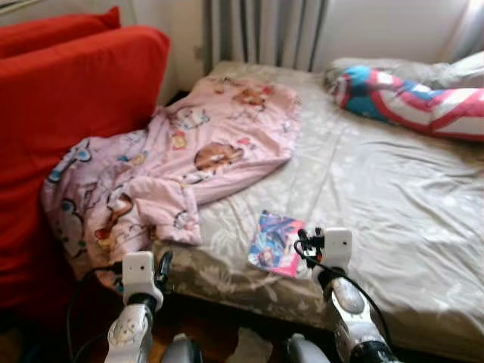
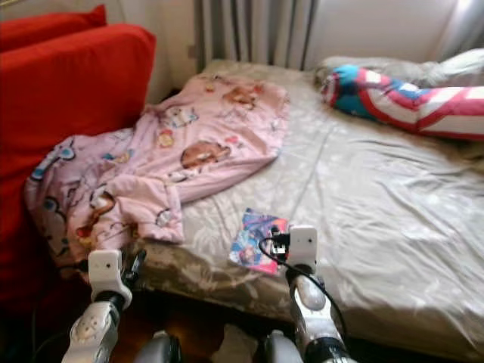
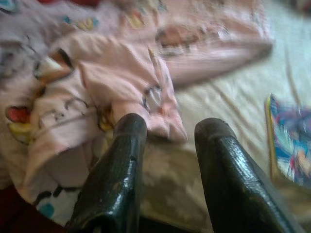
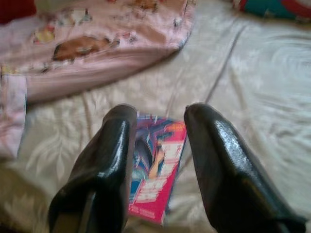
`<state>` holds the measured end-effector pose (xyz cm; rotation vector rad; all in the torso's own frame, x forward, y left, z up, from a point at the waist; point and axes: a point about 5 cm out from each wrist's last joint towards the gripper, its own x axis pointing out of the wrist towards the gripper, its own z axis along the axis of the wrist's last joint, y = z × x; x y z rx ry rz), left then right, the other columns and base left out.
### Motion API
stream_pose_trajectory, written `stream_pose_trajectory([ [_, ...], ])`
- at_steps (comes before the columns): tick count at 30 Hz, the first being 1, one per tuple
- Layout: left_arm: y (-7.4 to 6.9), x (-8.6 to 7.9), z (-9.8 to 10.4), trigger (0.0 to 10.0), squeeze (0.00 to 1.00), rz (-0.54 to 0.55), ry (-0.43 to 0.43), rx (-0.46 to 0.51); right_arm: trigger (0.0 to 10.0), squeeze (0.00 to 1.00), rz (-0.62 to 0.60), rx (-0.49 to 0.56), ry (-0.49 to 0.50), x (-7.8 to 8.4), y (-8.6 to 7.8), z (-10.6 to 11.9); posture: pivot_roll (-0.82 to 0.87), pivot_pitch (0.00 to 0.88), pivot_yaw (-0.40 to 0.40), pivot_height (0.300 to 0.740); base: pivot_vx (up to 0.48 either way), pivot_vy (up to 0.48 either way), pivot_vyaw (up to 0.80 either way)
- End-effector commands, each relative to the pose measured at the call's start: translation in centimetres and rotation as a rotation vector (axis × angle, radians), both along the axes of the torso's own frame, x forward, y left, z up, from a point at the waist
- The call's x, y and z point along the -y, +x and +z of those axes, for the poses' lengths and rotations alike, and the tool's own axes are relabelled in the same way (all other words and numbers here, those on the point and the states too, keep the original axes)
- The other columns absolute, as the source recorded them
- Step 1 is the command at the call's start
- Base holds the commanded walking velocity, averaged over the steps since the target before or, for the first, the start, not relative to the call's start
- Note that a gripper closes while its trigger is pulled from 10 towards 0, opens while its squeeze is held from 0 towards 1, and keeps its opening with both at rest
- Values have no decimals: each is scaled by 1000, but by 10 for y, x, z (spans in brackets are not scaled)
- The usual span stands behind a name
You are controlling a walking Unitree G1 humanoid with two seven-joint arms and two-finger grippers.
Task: Clean up the room
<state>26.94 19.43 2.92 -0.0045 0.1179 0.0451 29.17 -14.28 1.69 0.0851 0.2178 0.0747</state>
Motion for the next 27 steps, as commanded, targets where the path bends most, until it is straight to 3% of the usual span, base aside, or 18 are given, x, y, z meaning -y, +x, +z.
stream_pose_trajectory([
  [1, -7, -5, -7, 10000, 0, 20, -2, -34, 10000, 0, 22, 0, 2, -5, 4, 3, -76, 57, -29, 650, 0, 0, 0],
  [24, -8, -9, -18, 10000, 0, 13, -19, -84, 10000, 0, 51, -39, -6, -10, 4, -1, -74, 67, -27, 650, 0, 0, 0],
  [27, -8, -10, -20, 10000, 0, 11, -19, -92, 10000, 0, 50, -47, -14, -10, 4, -1, -75, 68, -27, 632, 0, 0, 0],
])
